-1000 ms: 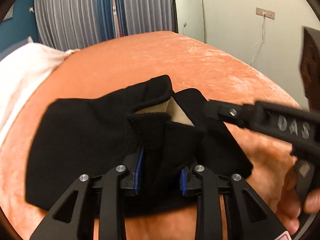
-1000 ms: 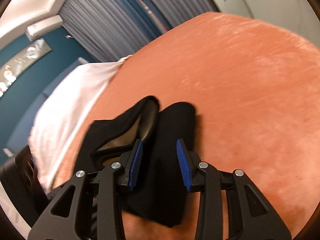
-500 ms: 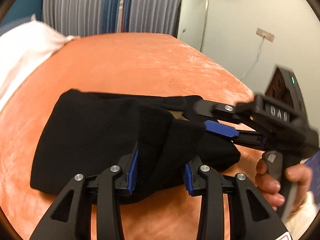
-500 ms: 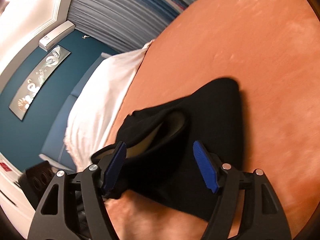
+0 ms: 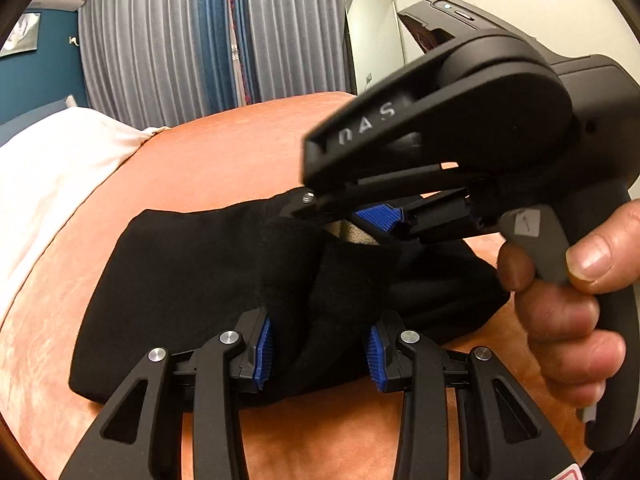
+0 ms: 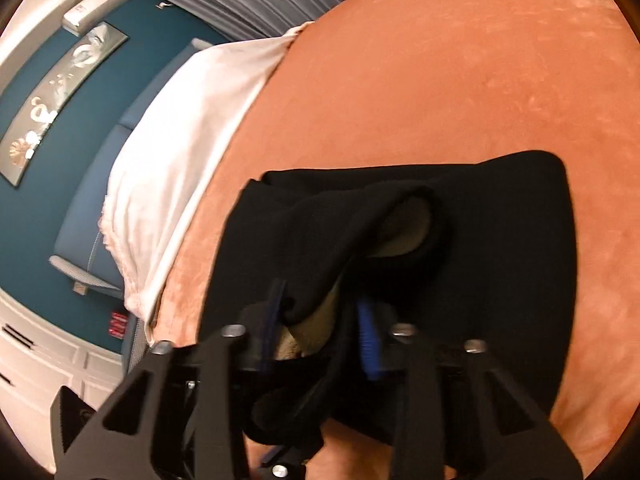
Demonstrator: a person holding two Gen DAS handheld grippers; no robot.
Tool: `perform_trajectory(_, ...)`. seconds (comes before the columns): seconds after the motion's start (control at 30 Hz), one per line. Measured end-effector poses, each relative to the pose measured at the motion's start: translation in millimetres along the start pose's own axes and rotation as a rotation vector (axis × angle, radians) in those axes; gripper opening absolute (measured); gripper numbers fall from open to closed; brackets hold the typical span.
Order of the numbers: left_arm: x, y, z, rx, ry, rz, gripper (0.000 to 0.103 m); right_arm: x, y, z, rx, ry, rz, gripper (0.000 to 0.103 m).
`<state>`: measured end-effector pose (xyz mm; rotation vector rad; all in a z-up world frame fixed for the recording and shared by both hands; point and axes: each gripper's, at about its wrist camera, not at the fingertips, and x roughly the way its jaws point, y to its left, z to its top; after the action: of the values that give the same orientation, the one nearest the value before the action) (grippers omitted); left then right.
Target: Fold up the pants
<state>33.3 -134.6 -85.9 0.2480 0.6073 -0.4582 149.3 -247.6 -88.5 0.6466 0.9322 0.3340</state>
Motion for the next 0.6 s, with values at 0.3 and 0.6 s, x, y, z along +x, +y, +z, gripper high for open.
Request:
perform_trajectory(0.3, -60, 28, 10, -0.121, -0.230, -0.153, 0.092, -66, 30, 28, -0.116, -0.172, -0.069, 0.013)
perform_trajectory(0.6, -31, 74, 23, -0.203, -0.117, -0.054, 0.092, -36, -79, 0, 0.134, -0.150, -0.022, 0.024)
